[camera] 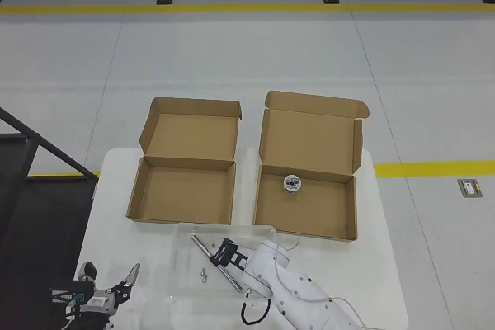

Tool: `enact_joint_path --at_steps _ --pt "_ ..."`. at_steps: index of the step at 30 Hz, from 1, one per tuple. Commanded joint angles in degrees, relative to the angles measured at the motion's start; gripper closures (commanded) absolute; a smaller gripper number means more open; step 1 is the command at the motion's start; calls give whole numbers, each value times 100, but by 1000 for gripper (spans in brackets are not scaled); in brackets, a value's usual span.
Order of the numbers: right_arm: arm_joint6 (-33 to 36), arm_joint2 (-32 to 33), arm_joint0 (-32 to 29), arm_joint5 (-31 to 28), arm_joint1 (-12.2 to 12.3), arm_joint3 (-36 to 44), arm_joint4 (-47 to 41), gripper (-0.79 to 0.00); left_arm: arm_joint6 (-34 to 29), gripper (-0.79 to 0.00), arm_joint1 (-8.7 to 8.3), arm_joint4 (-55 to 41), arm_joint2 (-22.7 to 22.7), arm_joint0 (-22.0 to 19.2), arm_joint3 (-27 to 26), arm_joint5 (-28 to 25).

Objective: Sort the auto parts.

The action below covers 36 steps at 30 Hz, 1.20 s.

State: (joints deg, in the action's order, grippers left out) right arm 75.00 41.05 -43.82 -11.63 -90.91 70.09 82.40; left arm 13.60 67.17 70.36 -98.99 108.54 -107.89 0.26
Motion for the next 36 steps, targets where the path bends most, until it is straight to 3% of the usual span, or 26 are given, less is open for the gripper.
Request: enact_joint_path --at_steps 1,8,16,21,28,36 --pt "-63 13 13 14 -9 45 27 0 0 -785 0 0 0 0 0 0" --pt "-592 379 -257 -102 90 789 20 0 0 -785 0 0 0 0 0 0" --pt "-1673 1374 -1141 -760 400 2368 -137 0 0 -785 0 0 0 0 0 0" --pt "-3095 2130 -1765 -1323 560 3103 -694 0 0 -785 0 0 0 0 0 0" --pt "-5430 3027 -2379 -2956 755 3254 -1647 0 0 -785 0 0 0 0 0 0" --pt "-5430 3027 -2379 -2956 755 3254 -1647 0 0 -785 0 0 0 0 0 0"
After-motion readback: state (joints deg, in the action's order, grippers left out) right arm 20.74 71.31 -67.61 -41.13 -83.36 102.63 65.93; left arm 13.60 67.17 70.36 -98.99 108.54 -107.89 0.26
